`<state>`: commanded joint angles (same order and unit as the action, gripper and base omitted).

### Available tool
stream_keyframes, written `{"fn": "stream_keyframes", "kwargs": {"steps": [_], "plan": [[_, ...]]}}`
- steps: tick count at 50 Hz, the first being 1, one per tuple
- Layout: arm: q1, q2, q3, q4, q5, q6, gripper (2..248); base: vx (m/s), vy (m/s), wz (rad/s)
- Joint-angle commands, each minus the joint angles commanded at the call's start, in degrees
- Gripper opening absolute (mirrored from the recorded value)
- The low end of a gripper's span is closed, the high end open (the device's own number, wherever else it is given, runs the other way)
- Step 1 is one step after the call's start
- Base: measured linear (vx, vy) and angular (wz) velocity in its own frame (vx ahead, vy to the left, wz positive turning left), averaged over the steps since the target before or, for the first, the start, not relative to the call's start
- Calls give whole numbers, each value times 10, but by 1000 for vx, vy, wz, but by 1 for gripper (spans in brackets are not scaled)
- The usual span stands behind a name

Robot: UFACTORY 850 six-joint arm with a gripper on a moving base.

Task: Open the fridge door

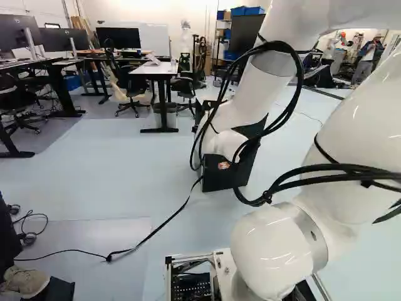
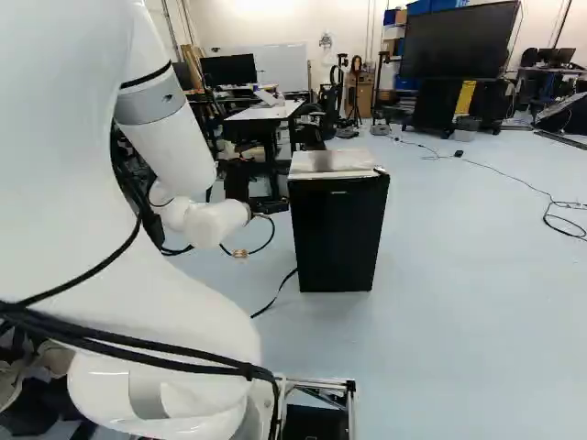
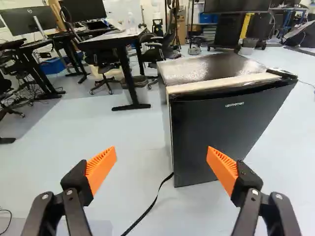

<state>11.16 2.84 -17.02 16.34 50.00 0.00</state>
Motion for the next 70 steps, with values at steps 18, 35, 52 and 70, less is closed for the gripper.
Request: {"fn": "stream_keyframes", "kwargs": {"steps": [18, 35, 52, 70], "plan": [[38, -6, -6, 81, 0, 0, 247, 0, 0, 0], [73, -20, -20, 158, 5, 0, 247, 0, 0, 0], [101, -54, -55, 234, 11, 0, 247, 0, 0, 0], [127, -91, -95, 316, 18, 0, 247, 0, 0, 0]]}}
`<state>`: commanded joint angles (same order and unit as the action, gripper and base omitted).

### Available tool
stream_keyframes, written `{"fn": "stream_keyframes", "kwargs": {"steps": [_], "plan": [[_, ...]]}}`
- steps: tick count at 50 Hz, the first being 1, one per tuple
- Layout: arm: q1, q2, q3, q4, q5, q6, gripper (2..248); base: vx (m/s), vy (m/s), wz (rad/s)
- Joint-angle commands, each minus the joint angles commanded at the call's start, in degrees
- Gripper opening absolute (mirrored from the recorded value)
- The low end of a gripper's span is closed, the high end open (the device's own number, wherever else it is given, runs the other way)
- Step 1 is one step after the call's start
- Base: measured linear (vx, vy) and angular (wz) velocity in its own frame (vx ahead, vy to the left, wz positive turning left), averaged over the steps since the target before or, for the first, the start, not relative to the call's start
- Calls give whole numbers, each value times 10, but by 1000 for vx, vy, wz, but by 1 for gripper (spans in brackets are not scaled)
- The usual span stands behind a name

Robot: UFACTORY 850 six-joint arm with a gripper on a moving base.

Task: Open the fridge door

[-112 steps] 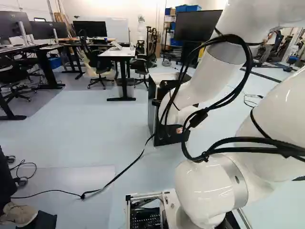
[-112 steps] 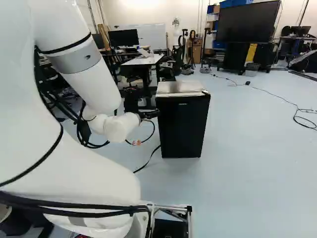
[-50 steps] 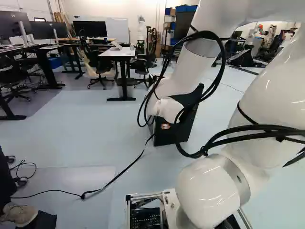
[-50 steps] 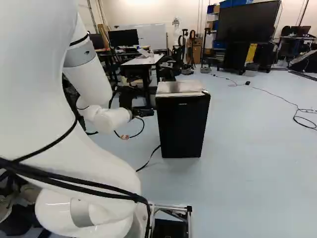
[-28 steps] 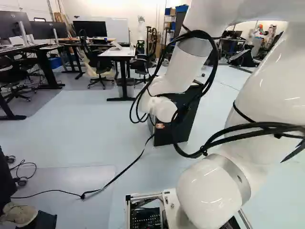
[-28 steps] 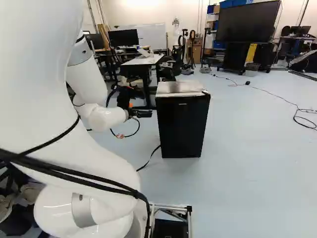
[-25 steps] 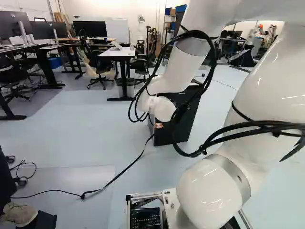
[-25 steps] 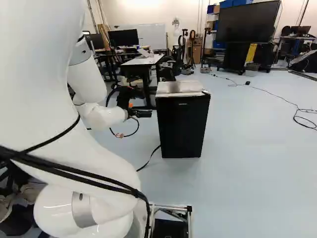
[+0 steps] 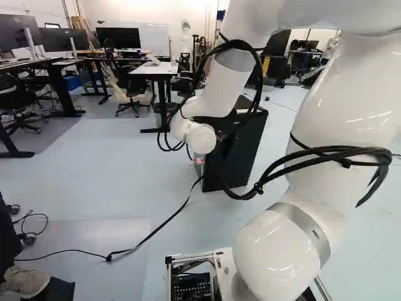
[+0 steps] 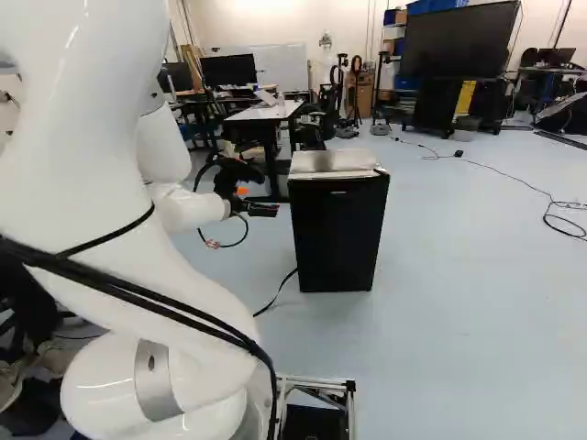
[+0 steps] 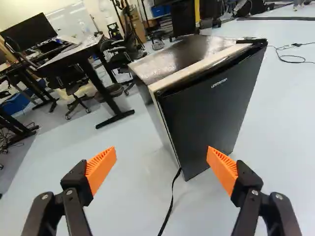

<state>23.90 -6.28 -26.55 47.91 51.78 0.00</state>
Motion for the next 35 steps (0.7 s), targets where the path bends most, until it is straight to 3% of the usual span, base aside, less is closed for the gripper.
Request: {"fn": "stream_keyframes", "kwargs": {"steps": [35], "plan": [[37, -80, -93, 152, 12, 0, 247, 0, 0, 0]]}}
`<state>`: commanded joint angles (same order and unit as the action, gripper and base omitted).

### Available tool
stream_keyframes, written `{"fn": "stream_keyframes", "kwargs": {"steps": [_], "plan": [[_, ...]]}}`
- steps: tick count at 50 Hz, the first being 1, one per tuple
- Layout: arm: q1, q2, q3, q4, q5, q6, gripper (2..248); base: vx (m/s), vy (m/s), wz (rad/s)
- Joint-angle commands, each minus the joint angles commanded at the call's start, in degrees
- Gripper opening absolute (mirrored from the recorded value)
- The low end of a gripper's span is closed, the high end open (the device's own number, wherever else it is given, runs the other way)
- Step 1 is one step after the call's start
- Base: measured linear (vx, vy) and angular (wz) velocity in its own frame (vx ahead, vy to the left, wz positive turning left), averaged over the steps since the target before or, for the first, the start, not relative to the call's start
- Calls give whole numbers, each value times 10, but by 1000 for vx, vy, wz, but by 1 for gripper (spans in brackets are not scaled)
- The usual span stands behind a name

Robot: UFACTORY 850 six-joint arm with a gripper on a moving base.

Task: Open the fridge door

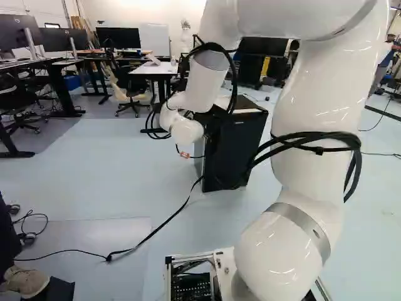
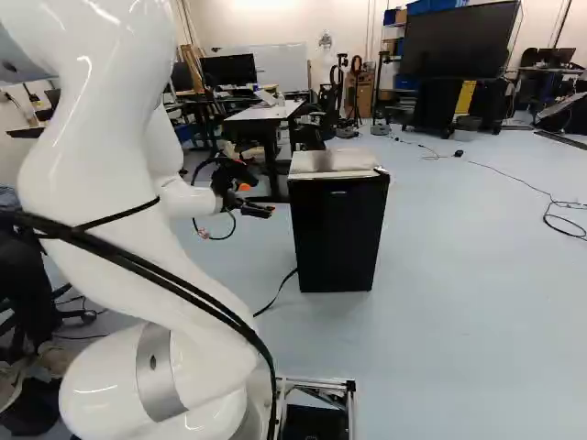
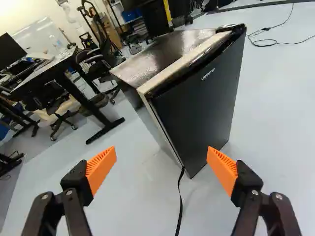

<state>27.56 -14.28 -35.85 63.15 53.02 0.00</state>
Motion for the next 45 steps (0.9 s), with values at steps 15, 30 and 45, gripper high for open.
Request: {"fn": "stream_keyframes", "kwargs": {"steps": [15, 30, 45], "plan": [[9, -37, -46, 62, 5, 0, 247, 0, 0, 0], [15, -74, -94, 84, 7, 0, 247, 0, 0, 0], [12, -112, -147, 85, 7, 0, 247, 0, 0, 0]]}}
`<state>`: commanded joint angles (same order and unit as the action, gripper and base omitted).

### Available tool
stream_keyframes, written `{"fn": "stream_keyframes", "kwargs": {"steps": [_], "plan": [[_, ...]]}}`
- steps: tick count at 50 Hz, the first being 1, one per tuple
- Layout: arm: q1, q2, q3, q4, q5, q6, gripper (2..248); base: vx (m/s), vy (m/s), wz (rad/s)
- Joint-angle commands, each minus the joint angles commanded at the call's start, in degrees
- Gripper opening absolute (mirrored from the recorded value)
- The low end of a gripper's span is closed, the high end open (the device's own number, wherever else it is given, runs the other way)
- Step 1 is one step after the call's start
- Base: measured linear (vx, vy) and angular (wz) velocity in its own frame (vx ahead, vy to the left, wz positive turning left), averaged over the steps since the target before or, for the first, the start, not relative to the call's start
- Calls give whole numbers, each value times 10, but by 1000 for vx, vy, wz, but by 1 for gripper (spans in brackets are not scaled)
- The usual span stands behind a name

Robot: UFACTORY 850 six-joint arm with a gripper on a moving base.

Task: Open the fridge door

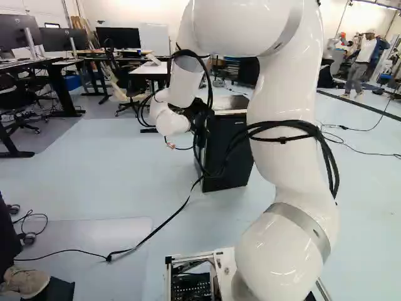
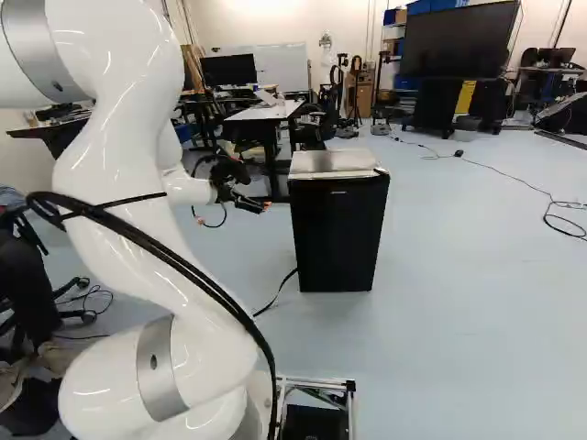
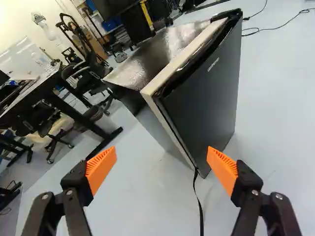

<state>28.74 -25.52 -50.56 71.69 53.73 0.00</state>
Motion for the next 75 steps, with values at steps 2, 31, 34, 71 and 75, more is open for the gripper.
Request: {"fn": "stream_keyframes", "kwargs": {"steps": [2, 31, 34, 71, 75], "plan": [[-1, -5, -6, 1, 0, 0, 247, 0, 0, 0], [-29, -74, -104, 27, 0, 0, 247, 0, 0, 0], [-33, -80, -113, 30, 0, 0, 247, 0, 0, 0], [-88, -103, -148, 62, 0, 0, 247, 0, 0, 0], [-93, -103, -148, 63, 0, 0, 247, 0, 0, 0]]}}
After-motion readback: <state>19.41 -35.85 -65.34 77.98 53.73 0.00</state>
